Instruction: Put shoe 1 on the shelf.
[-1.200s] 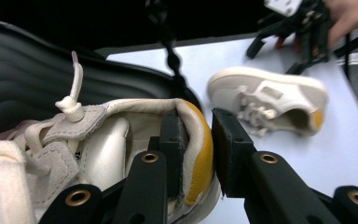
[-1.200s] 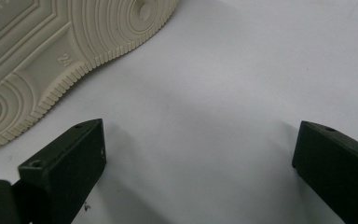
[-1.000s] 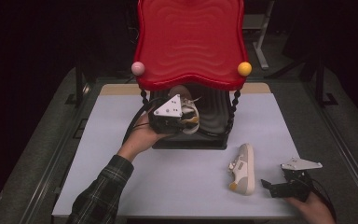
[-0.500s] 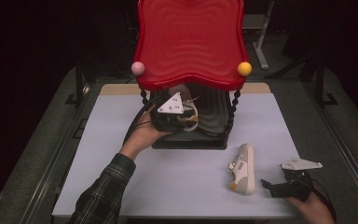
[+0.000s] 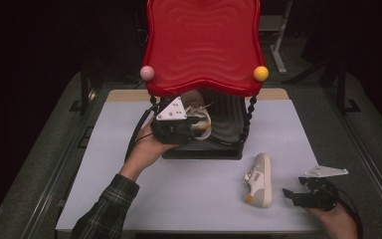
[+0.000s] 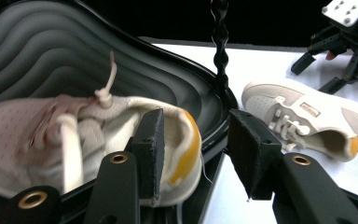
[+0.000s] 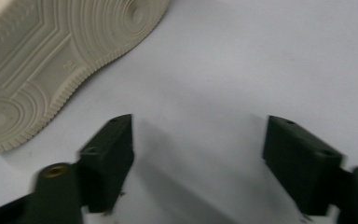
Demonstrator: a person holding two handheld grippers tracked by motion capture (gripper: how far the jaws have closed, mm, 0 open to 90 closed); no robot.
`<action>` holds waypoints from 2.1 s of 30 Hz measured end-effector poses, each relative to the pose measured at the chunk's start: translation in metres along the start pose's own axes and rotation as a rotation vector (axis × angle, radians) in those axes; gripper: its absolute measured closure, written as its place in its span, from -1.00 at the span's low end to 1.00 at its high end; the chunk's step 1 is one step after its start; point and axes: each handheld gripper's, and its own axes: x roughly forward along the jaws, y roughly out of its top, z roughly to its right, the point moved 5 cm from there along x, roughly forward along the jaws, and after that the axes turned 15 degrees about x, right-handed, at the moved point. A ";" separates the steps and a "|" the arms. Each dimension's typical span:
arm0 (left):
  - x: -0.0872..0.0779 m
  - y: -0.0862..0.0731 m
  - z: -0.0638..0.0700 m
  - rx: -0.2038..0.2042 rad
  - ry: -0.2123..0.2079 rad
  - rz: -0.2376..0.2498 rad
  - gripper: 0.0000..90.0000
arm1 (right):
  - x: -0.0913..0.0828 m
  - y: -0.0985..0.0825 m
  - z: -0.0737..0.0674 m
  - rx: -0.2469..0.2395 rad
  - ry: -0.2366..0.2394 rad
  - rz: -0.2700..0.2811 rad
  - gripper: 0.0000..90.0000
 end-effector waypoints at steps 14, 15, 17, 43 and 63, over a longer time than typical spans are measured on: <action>-0.019 -0.023 0.022 -0.095 -0.014 -0.048 1.00 | -0.030 0.063 -0.050 -0.065 0.272 0.174 0.99; -0.018 -0.027 0.023 -0.116 -0.005 -0.042 1.00 | -0.028 0.075 -0.062 -0.091 0.304 0.189 0.99; -0.016 -0.031 0.024 -0.135 -0.003 -0.042 1.00 | -0.025 0.088 -0.074 -0.121 0.316 0.209 0.99; 0.030 -0.037 0.023 -0.161 0.014 -0.038 0.99 | 0.042 0.172 -0.180 -0.287 0.389 0.224 1.00; 0.007 -0.051 0.007 -0.171 0.117 -0.092 1.00 | 0.060 0.182 -0.210 -0.300 0.428 0.218 1.00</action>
